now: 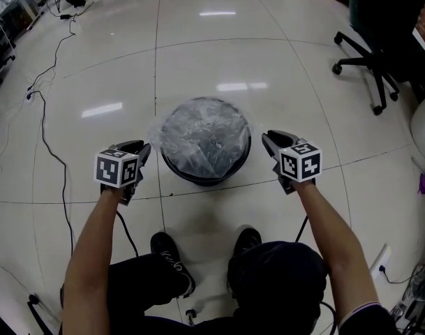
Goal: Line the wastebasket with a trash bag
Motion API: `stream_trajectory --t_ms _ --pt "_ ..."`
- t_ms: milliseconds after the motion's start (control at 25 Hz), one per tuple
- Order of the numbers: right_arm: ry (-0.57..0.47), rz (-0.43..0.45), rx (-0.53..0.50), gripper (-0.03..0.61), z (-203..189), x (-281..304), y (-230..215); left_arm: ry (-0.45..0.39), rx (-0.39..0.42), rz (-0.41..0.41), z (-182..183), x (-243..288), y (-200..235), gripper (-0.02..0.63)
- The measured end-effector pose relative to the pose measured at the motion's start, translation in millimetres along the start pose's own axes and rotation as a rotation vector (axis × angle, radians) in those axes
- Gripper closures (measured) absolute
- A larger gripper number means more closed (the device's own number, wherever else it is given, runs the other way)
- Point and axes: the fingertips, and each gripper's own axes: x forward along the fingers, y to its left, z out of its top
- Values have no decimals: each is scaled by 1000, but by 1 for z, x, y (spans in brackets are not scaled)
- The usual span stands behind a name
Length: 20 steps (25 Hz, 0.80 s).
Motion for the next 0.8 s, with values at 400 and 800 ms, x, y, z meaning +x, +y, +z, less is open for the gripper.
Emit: stream_trajectory --t_ms 400,800 --pt "-98 12 -53 500 67 -11 13 -91 20 50 40 -41 15 526" --pt "-91 114 -108 490 118 28 43 -155 64 -76 115 -10 -16 483"
